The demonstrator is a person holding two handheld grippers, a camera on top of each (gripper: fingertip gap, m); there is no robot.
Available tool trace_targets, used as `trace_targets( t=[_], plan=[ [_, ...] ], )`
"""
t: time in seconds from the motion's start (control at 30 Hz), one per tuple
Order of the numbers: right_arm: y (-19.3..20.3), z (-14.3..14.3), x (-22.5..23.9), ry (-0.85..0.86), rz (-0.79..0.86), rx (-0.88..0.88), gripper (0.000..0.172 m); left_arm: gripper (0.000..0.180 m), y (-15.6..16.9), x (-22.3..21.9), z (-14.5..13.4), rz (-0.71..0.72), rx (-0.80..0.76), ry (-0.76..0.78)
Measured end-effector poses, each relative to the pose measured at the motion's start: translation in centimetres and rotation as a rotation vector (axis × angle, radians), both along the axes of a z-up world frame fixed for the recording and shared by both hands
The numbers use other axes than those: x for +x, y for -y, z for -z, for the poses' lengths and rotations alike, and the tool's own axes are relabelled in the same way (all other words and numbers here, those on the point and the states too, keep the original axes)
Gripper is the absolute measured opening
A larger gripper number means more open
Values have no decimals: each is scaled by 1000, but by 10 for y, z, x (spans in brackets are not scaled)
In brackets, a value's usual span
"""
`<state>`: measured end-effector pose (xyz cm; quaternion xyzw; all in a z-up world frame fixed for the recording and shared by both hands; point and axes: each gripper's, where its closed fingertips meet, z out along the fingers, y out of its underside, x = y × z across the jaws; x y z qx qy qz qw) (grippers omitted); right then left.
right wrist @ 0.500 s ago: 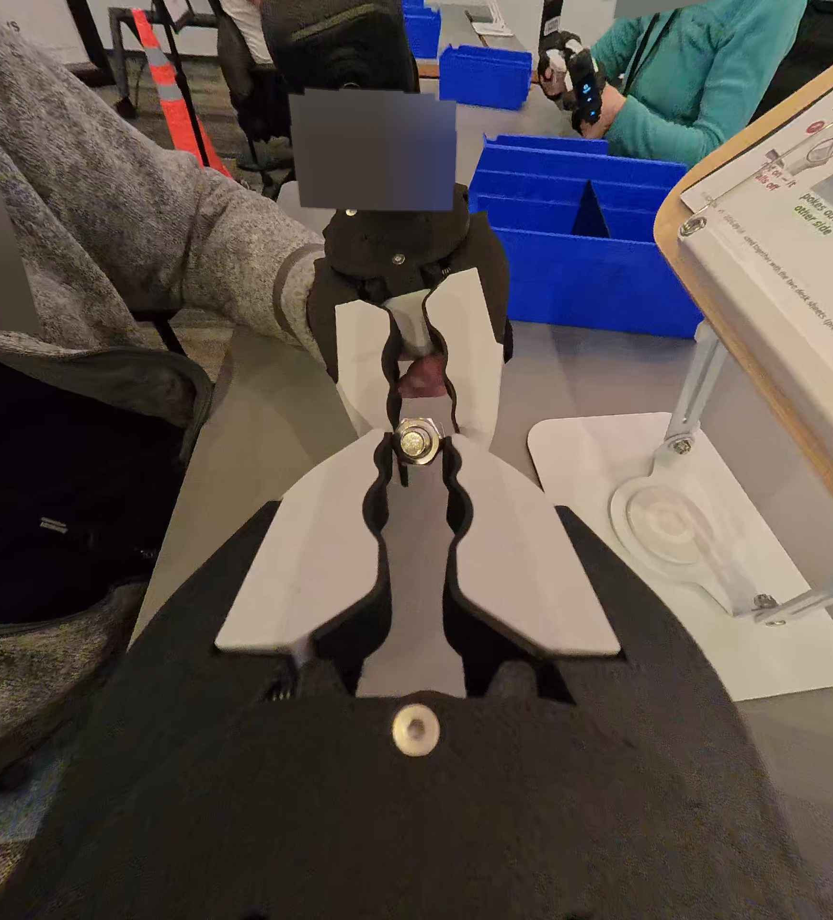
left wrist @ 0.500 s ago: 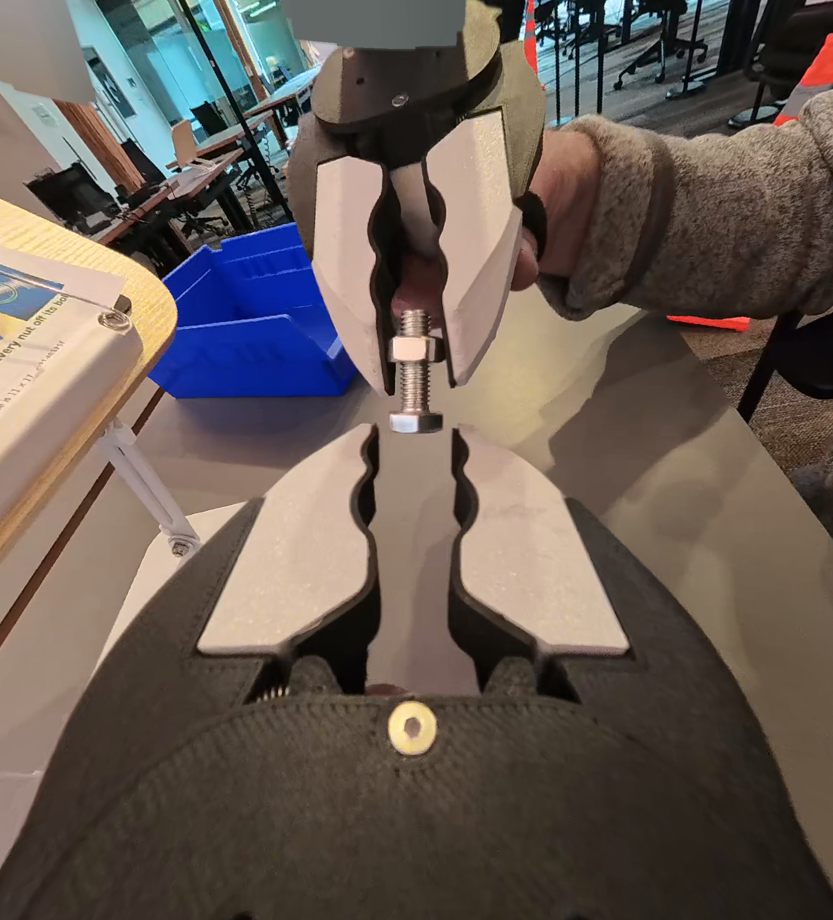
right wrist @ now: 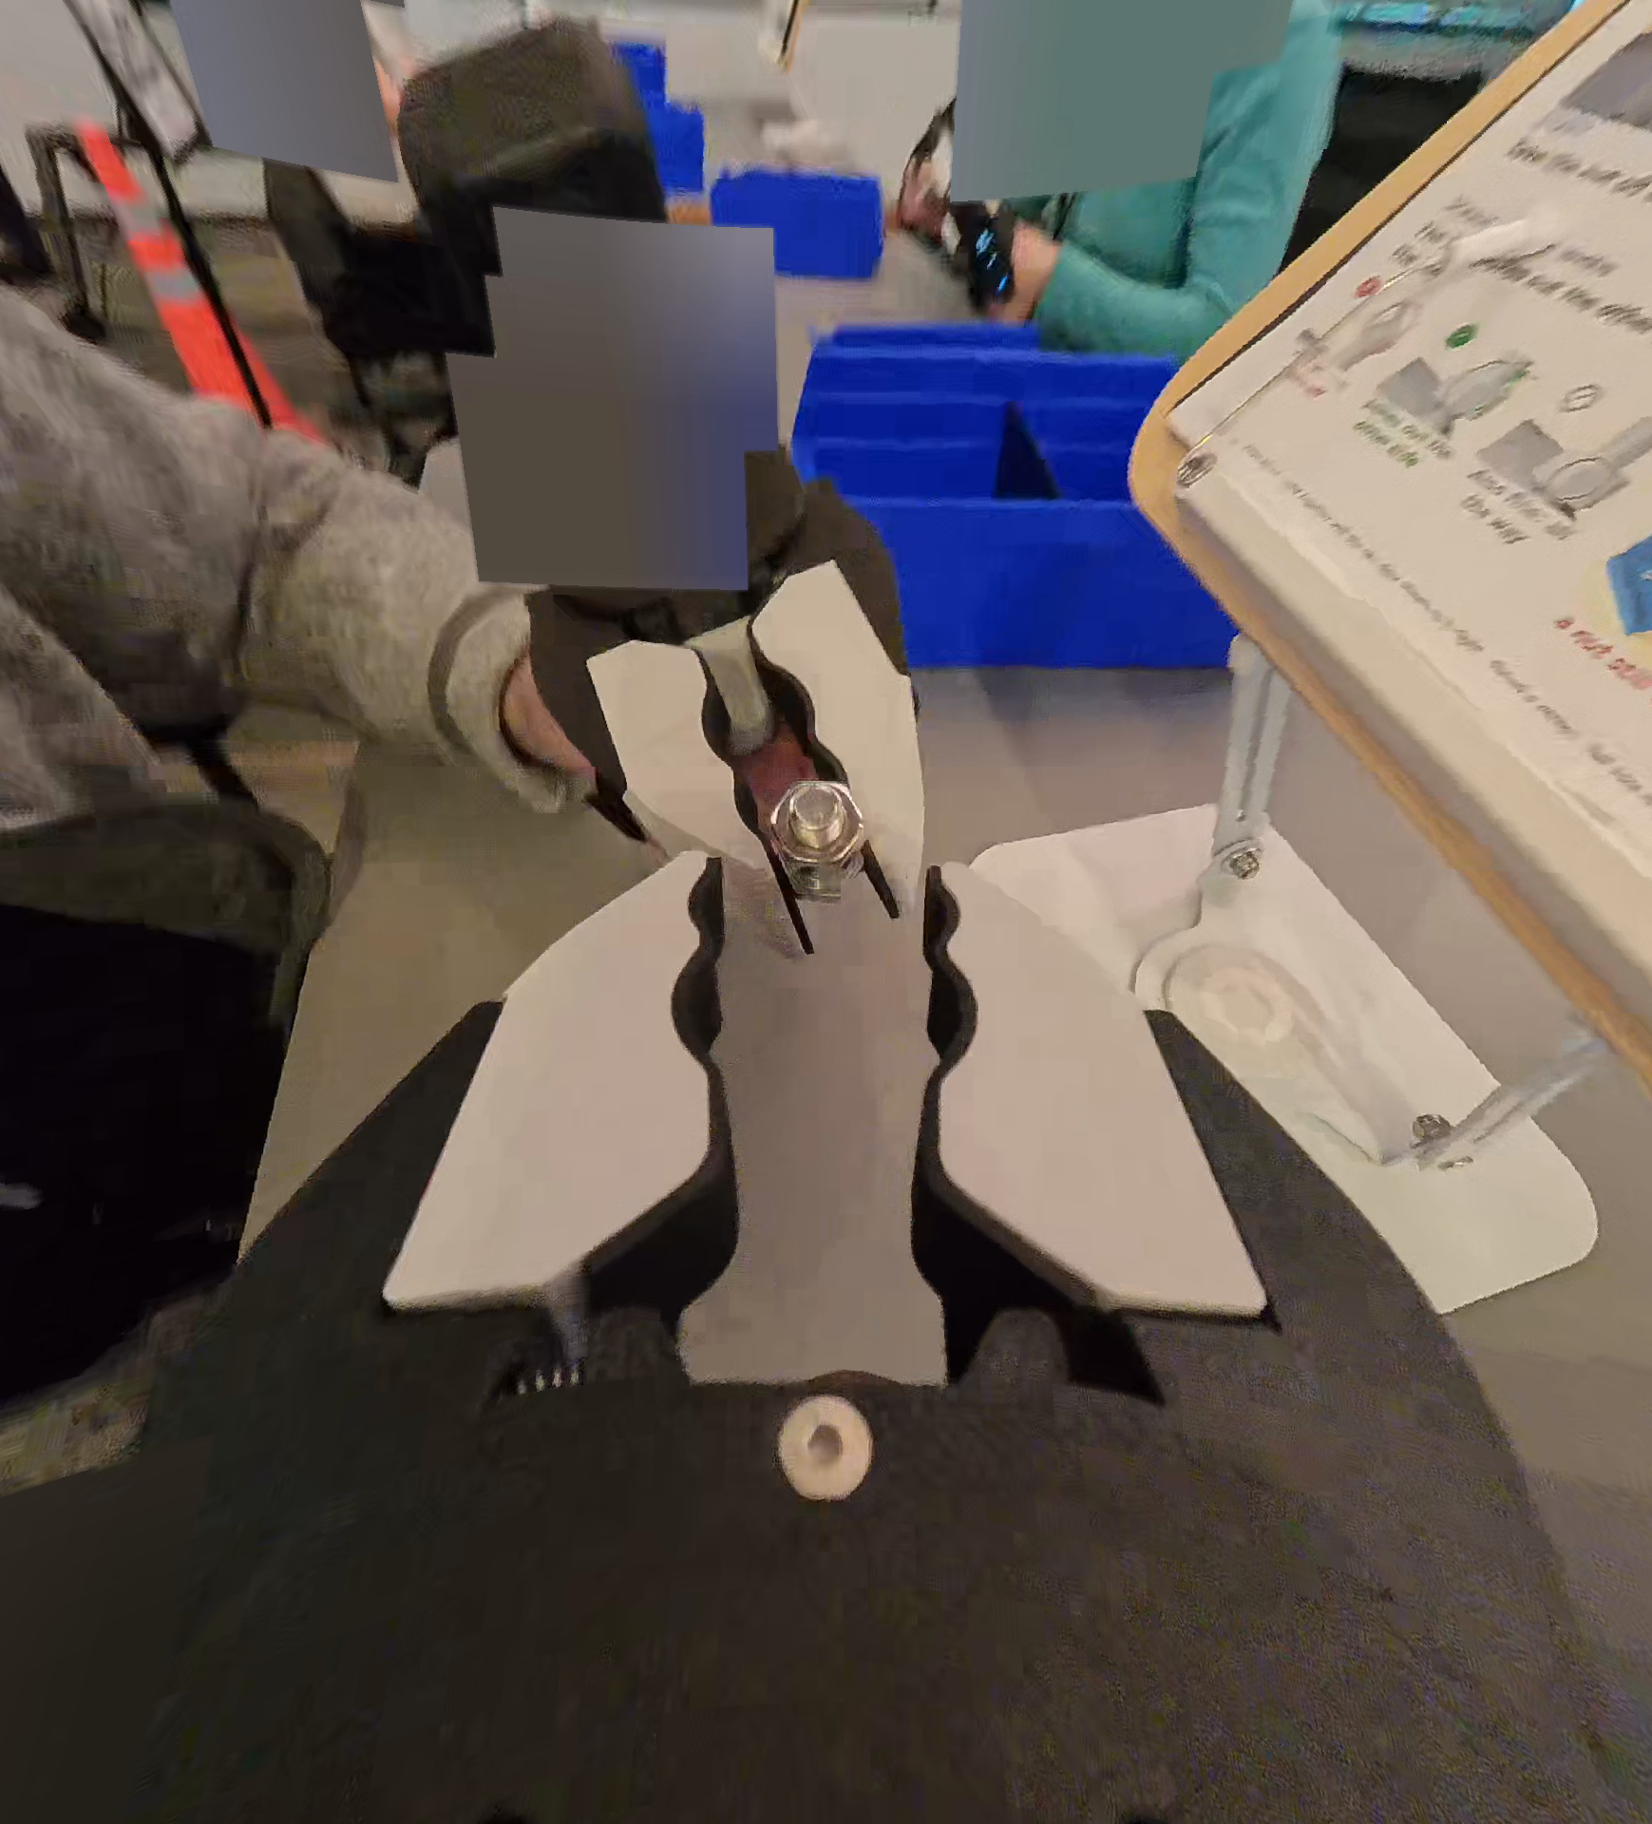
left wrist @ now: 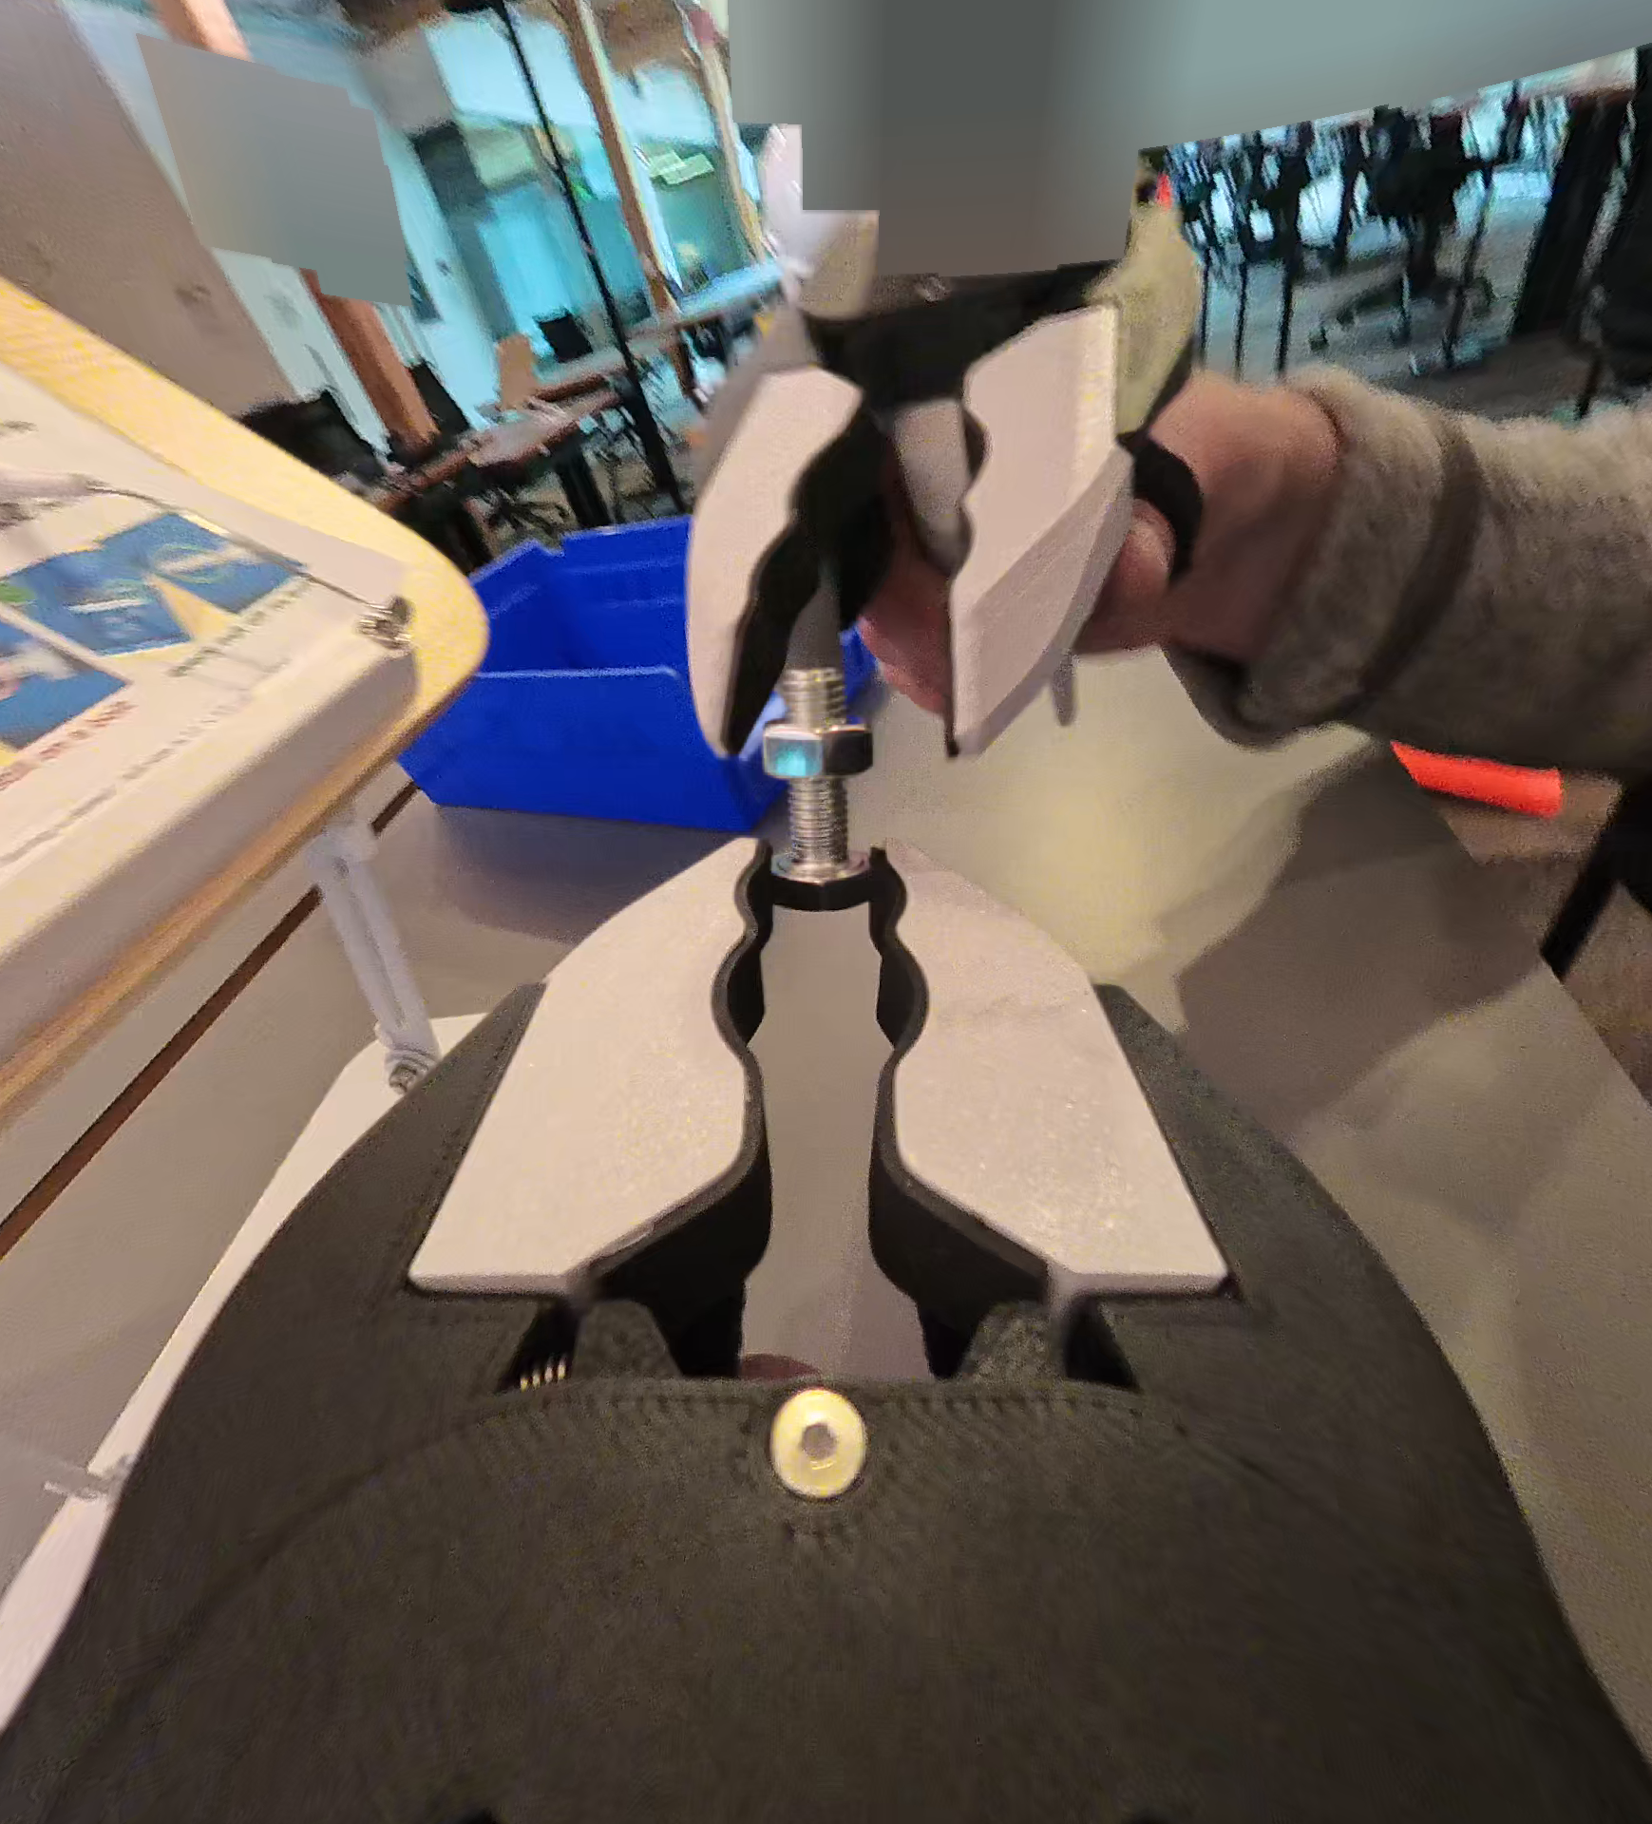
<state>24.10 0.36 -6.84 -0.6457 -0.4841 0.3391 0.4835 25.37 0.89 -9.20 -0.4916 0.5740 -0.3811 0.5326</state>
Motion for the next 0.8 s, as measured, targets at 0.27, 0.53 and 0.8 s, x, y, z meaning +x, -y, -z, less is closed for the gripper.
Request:
trace_targets(
  t=[0.27,0.53,0.8],
  plan=[
    [-15,-6,-2,-328,290,33,45,18,-15,2,0,-162,2,47],
    [-11,-3,-15,-353,282,54,17,18,-9,2,-6,-160,16,78],
    [-6,-10,-9,-341,259,83,17,23,-3,1,-7,-92,0,76]
  ],
)
